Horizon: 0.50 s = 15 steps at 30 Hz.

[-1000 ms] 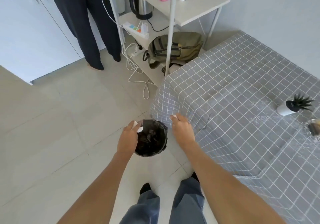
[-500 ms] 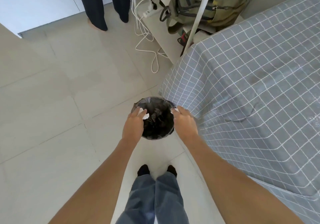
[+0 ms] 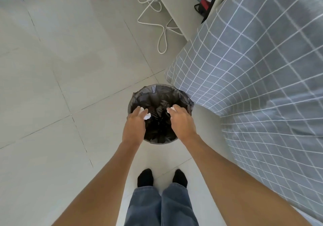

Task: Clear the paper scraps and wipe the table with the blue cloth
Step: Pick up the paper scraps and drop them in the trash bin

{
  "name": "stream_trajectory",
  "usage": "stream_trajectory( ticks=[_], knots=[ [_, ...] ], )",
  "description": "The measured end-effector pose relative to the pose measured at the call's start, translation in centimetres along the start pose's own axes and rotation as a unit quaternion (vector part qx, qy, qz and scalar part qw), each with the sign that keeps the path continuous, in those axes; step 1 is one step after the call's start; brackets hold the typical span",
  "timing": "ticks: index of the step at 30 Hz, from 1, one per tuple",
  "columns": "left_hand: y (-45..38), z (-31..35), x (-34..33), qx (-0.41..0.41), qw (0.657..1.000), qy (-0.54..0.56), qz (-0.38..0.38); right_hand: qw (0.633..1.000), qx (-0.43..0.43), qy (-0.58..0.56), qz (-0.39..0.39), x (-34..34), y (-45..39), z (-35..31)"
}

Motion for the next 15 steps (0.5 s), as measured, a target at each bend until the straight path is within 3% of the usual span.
stream_trajectory(
  ticks=[7, 15],
  knots=[
    [-0.8, -2.0, -1.5, 0.02, 1.0, -0.005, 0.005, 0.995, 0.001, 0.045, -0.093, -3.4, -1.2, 1.0],
    [-1.7, -1.6, -0.9, 0.019, 1.0, -0.004, 0.003, 0.995, 0.013, 0.036, -0.095, -3.6, -1.1, 1.4]
  ],
)
Point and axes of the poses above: each hand's wrist, its own y-axis away from the middle knuckle, its own x-axis out of the back of the hand, z = x × y, the point moved 4 cm from there along -y, towards the middle knuckle, and after that the axes turned 6 degrees about z, right-handed, at the moved point
